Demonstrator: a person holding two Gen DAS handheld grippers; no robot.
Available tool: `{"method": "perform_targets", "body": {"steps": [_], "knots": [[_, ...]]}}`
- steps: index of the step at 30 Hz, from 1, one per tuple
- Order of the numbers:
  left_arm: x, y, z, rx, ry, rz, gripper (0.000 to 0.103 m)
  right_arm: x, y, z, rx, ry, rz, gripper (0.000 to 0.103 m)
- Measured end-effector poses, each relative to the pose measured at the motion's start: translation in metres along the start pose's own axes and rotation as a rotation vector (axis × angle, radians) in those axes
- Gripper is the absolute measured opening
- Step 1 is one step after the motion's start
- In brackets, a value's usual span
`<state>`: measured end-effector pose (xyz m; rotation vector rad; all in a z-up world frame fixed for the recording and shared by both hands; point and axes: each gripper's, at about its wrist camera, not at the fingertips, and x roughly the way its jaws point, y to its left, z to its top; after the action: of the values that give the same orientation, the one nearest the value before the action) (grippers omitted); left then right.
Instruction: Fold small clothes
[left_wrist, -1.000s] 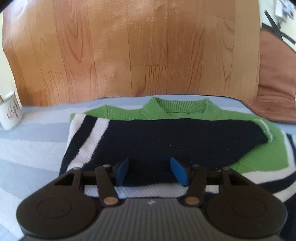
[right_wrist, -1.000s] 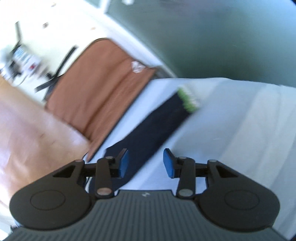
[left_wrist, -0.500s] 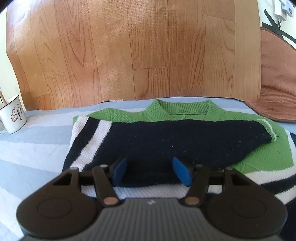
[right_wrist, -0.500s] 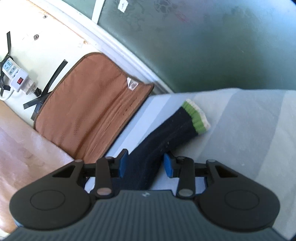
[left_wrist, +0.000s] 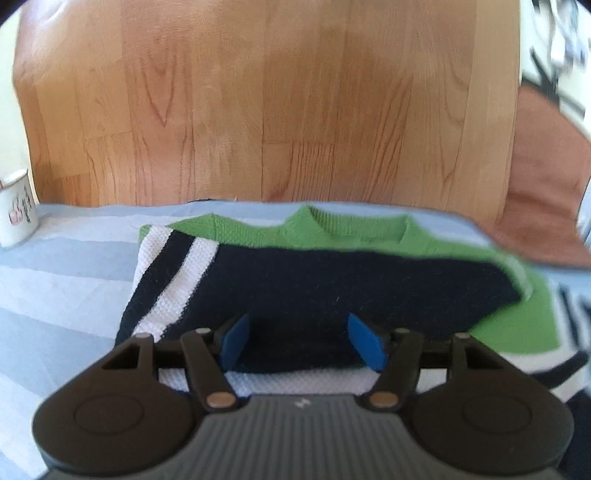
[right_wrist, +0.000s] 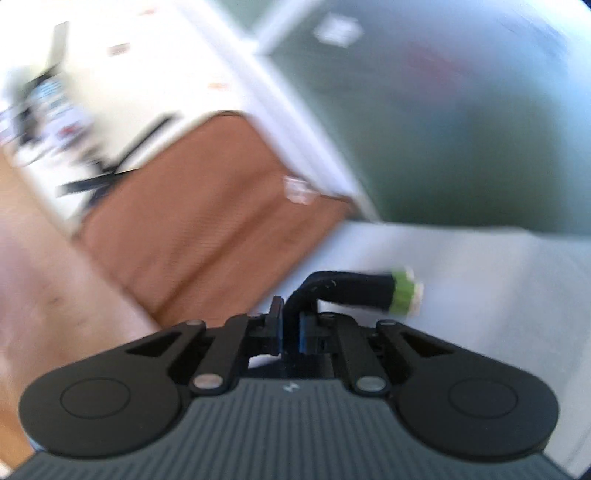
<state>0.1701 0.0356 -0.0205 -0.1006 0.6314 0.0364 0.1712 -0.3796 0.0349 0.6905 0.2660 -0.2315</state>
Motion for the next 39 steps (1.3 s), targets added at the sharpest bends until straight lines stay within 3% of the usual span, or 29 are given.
{"method": "perform_targets", "body": {"steps": [9,15,18,22,24,25,26,28,31,35,38,39], "knots": [[-0.038,0.071,0.034,-0.232,-0.15,-0.161,0.064,0.027,0.18,-0.015,-0.337,0.098,0.391,0.01],[-0.036,0.117,0.043,-0.37,-0.158,-0.165,0.064,0.047,0.283,-0.089,-0.615,0.252,0.582,0.01],[-0.026,0.126,0.042,-0.401,-0.131,-0.163,0.064,0.056,0.305,-0.141,-0.719,0.359,0.642,0.01],[-0.007,0.129,0.039,-0.393,-0.054,-0.182,0.064,0.061,0.306,-0.203,-0.804,0.528,0.725,0.011],[0.0,0.127,0.037,-0.375,-0.017,-0.197,0.064,0.066,0.302,-0.223,-0.858,0.701,0.79,0.02],[0.004,0.126,0.036,-0.367,-0.004,-0.203,0.064,0.065,0.297,-0.225,-0.882,0.753,0.81,0.029],[0.006,0.124,0.036,-0.358,0.006,-0.208,0.065,0.059,0.29,-0.22,-0.883,0.747,0.822,0.036],[0.008,0.12,0.034,-0.336,0.013,-0.213,0.072,0.049,0.27,-0.192,-0.834,0.691,0.831,0.044],[0.009,0.113,0.031,-0.297,0.017,-0.204,0.076,0.04,0.231,-0.134,-0.7,0.56,0.787,0.046],[0.009,0.096,0.028,-0.217,0.008,-0.148,0.069,0.046,0.164,-0.075,-0.57,0.386,0.534,0.061],[-0.014,0.094,0.032,-0.209,-0.068,-0.179,0.074,0.063,0.119,-0.055,-0.432,0.395,0.389,0.068],[-0.026,0.095,0.033,-0.209,-0.115,-0.203,0.082,0.067,0.109,-0.054,-0.398,0.415,0.373,0.068]]}}
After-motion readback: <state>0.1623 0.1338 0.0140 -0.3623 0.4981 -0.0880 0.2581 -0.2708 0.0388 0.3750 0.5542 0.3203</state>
